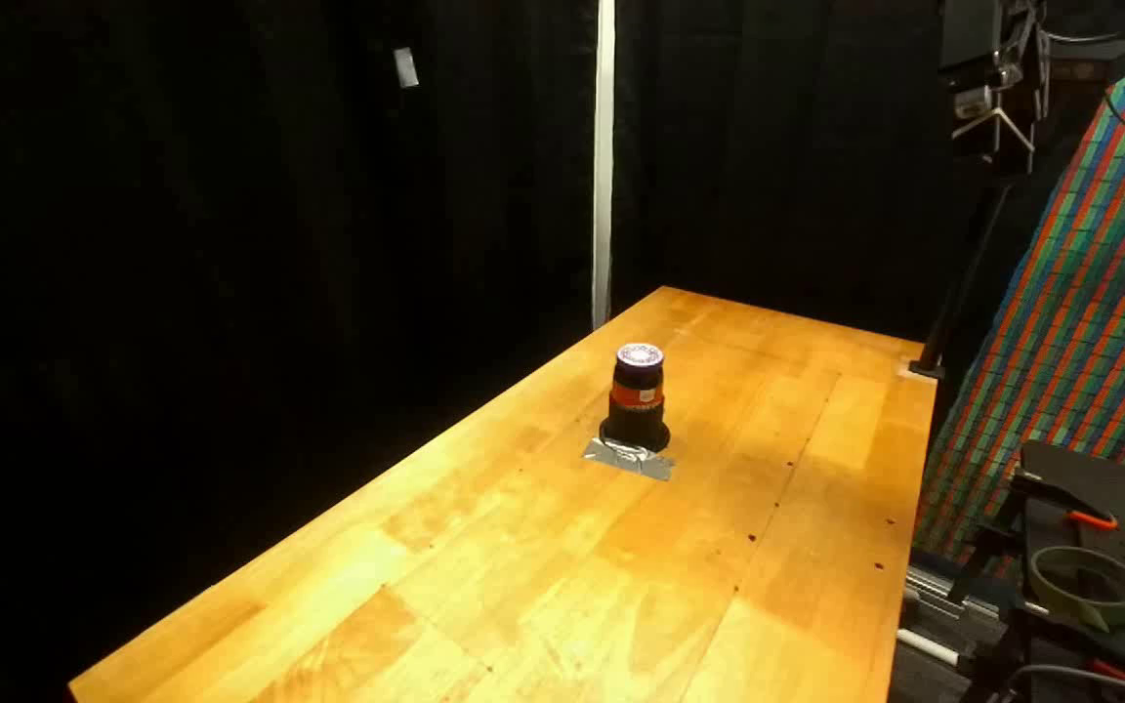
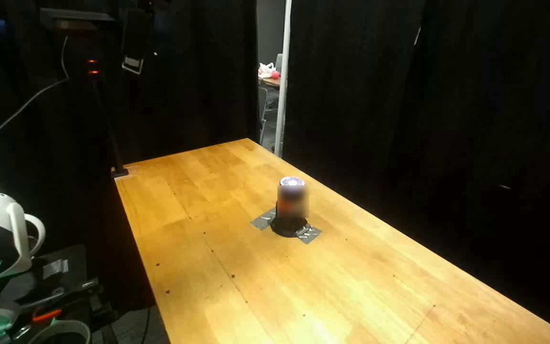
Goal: Put the rubber band on the jar.
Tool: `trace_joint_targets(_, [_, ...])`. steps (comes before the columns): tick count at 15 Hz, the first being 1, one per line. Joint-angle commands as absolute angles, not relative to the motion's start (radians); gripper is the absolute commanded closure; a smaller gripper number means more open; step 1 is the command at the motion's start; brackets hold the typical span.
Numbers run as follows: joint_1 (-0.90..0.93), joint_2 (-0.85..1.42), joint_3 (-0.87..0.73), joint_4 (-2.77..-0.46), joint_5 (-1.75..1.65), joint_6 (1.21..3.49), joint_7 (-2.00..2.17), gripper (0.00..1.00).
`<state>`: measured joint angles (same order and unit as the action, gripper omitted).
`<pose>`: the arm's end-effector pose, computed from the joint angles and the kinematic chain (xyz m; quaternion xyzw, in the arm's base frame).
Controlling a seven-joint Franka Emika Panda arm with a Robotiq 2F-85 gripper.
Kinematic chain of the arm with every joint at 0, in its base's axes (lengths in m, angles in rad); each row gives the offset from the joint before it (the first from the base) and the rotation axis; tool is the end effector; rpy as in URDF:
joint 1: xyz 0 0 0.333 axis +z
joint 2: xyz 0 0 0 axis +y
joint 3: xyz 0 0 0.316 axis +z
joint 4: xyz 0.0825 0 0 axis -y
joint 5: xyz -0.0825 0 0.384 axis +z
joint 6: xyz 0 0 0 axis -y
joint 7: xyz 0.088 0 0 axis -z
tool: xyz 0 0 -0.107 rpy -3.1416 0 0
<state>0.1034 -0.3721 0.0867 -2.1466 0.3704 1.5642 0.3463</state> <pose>0.4047 0.1218 0.5427 -0.9753 0.0992 0.1439 0.1348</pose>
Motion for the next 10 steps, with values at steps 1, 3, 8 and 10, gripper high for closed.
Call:
trace_joint_targets(1, [0.084, -0.372, 0.102, -2.141, 0.375, 1.56, 0.342, 0.0])
trace_joint_targets(3, [0.084, -0.375, 0.102, -2.138, 0.375, 1.56, 0.342, 0.0])
trace_joint_targets(8, [0.084, -0.376, 0.102, -2.138, 0.375, 1.56, 0.342, 0.0])
trace_joint_targets(10, [0.08, -0.358, 0.14, -2.139, 0.334, 1.695, 0.373, 0.0])
